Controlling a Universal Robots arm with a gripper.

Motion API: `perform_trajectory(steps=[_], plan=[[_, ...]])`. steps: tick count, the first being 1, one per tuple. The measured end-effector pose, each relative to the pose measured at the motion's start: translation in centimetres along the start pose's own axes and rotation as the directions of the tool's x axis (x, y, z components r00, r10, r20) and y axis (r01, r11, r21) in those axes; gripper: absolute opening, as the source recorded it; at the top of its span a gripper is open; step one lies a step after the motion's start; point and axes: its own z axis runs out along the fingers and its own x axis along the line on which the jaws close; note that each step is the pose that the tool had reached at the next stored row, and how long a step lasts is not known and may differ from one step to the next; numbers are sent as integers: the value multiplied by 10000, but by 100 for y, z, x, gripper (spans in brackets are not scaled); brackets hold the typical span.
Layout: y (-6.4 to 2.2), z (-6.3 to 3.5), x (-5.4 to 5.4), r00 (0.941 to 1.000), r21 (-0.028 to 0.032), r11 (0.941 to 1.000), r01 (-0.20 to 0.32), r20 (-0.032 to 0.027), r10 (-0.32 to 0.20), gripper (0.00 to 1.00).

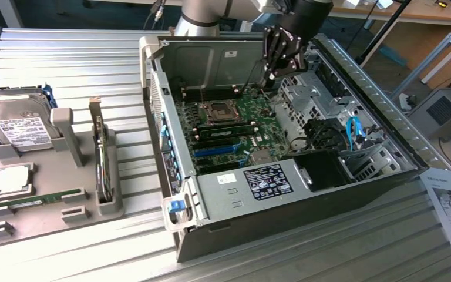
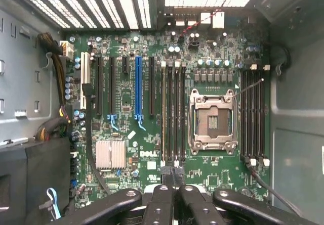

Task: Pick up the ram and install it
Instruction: 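Press down the ram until it locks into place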

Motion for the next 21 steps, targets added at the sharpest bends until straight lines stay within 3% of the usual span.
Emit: perform_trajectory(steps=[8,21], plan=[[-31,13,1,10000,1,10000,-1,4,1,11],[-40,188,11,10000,0,10000,0,2,0,11]])
